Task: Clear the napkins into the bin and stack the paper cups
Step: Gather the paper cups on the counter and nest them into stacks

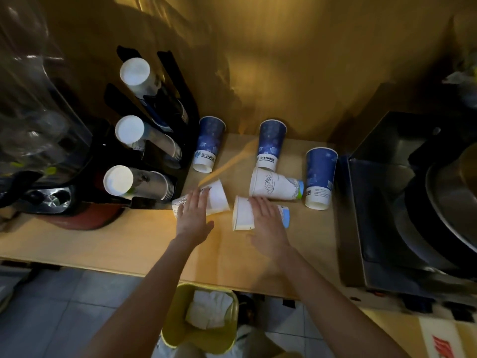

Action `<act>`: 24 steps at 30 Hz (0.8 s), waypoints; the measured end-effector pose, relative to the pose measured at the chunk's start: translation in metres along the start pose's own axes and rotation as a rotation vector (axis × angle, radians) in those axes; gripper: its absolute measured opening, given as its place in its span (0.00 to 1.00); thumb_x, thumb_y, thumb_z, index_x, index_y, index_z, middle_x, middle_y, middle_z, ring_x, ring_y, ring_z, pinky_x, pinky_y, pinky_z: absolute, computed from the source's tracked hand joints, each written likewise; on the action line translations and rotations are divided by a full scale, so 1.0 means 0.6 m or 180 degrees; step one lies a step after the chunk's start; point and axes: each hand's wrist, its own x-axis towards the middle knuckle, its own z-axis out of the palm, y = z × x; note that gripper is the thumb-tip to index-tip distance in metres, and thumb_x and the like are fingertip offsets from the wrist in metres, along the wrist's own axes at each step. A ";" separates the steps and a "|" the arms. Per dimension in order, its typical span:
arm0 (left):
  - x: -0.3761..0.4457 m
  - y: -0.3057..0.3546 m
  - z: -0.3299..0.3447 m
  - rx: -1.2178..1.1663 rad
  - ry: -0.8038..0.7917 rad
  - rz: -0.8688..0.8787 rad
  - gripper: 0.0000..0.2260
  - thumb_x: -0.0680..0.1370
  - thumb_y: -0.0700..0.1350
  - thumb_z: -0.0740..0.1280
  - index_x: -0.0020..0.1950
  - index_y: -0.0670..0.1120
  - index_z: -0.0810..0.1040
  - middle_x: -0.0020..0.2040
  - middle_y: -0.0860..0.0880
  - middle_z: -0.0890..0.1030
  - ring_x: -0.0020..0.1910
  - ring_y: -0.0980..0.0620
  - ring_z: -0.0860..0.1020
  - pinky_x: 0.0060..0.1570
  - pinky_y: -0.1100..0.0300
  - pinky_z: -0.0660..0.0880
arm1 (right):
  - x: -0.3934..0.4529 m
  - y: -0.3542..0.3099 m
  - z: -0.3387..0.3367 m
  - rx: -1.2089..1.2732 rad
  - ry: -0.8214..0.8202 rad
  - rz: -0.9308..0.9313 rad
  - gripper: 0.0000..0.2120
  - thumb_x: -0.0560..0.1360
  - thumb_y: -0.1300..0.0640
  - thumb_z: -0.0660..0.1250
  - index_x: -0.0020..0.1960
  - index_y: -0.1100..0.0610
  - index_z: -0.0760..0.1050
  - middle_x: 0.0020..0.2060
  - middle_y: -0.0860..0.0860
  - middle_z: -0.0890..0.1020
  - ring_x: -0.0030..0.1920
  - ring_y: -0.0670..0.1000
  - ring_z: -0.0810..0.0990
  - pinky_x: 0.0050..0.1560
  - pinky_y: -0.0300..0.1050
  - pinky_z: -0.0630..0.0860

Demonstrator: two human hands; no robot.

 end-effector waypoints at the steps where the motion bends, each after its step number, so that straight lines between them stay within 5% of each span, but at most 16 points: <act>1: -0.001 0.000 0.002 -0.0034 0.0045 -0.0005 0.38 0.75 0.45 0.66 0.75 0.49 0.43 0.78 0.47 0.47 0.77 0.48 0.45 0.75 0.46 0.49 | 0.001 0.000 0.002 -0.0023 0.0078 0.0003 0.40 0.71 0.57 0.68 0.75 0.56 0.47 0.76 0.54 0.55 0.76 0.54 0.50 0.75 0.49 0.45; 5: -0.004 -0.002 0.013 0.0149 0.0177 0.0008 0.37 0.75 0.41 0.65 0.75 0.49 0.43 0.78 0.47 0.46 0.77 0.48 0.45 0.75 0.47 0.50 | 0.006 0.007 0.003 0.0061 0.0297 -0.0033 0.37 0.66 0.60 0.68 0.72 0.55 0.57 0.69 0.53 0.67 0.70 0.55 0.63 0.73 0.49 0.56; 10: 0.008 -0.005 0.009 0.0266 0.0340 0.0070 0.34 0.75 0.38 0.63 0.75 0.48 0.47 0.77 0.46 0.52 0.77 0.48 0.50 0.75 0.50 0.55 | -0.008 0.003 -0.032 0.1458 0.0925 0.0484 0.38 0.60 0.48 0.76 0.66 0.53 0.65 0.62 0.52 0.75 0.61 0.55 0.74 0.58 0.50 0.73; 15: 0.020 -0.005 0.003 0.0532 0.0442 0.0099 0.32 0.74 0.38 0.64 0.73 0.47 0.50 0.75 0.46 0.58 0.75 0.47 0.57 0.71 0.51 0.62 | -0.030 -0.007 -0.036 0.2710 0.1398 0.0756 0.44 0.60 0.53 0.79 0.70 0.52 0.60 0.66 0.51 0.73 0.65 0.51 0.71 0.63 0.48 0.71; 20: 0.032 0.000 -0.017 0.1029 0.0110 0.0052 0.33 0.72 0.49 0.68 0.70 0.43 0.54 0.68 0.42 0.67 0.67 0.42 0.68 0.59 0.46 0.71 | -0.037 -0.012 -0.005 0.2743 0.1395 0.1140 0.44 0.57 0.51 0.76 0.69 0.52 0.61 0.65 0.51 0.73 0.64 0.52 0.72 0.62 0.49 0.72; 24: 0.039 0.016 -0.061 -0.0036 0.0080 -0.0300 0.37 0.68 0.50 0.72 0.69 0.43 0.56 0.65 0.39 0.70 0.63 0.38 0.71 0.55 0.45 0.72 | -0.035 -0.010 -0.003 0.2741 0.1374 0.1210 0.43 0.58 0.51 0.78 0.68 0.51 0.62 0.63 0.50 0.75 0.62 0.53 0.74 0.61 0.52 0.73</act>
